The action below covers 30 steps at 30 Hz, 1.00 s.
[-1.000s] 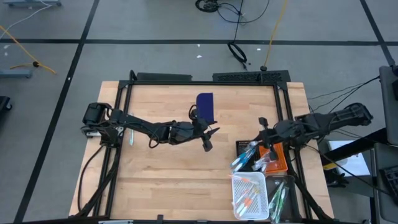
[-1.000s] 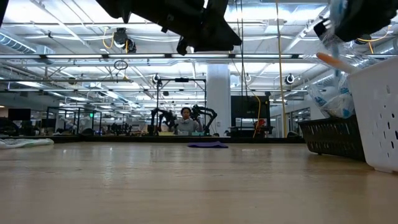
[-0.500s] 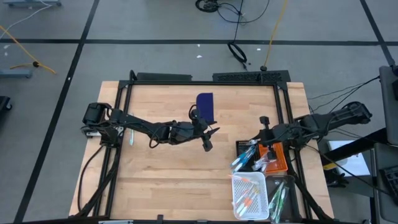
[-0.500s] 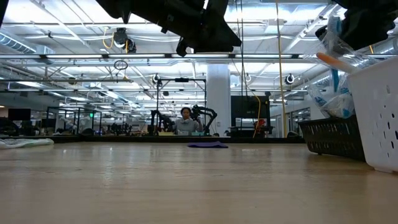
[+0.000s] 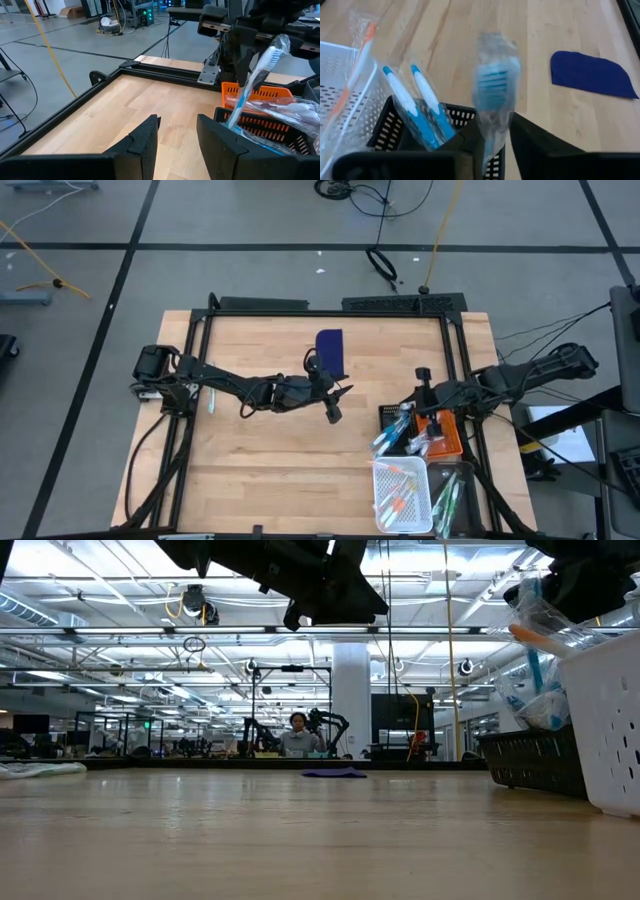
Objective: Pick & Place Toothbrushes
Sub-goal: Put the blue toothbrush into the black basket
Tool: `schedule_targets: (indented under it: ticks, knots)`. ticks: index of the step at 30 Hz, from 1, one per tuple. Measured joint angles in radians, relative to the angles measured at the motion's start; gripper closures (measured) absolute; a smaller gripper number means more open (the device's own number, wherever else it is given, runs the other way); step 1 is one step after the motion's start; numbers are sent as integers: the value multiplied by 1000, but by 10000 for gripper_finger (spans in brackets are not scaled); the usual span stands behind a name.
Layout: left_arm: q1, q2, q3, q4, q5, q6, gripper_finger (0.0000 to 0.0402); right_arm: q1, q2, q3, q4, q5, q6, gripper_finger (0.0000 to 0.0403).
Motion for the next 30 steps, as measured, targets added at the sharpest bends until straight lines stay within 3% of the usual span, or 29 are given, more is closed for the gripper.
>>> schedule_targets:
  ticks: [9,12,30]
  knots:
    - [0,0,0,0,0,0,263,0,-2,-52,18,-25,34,275]
    - [0,0,0,0,0,0,263,0,-3,-53,35,-83,37,272]
    - [0,0,0,0,0,0,263,0,-48,-53,75,-110,26,270]
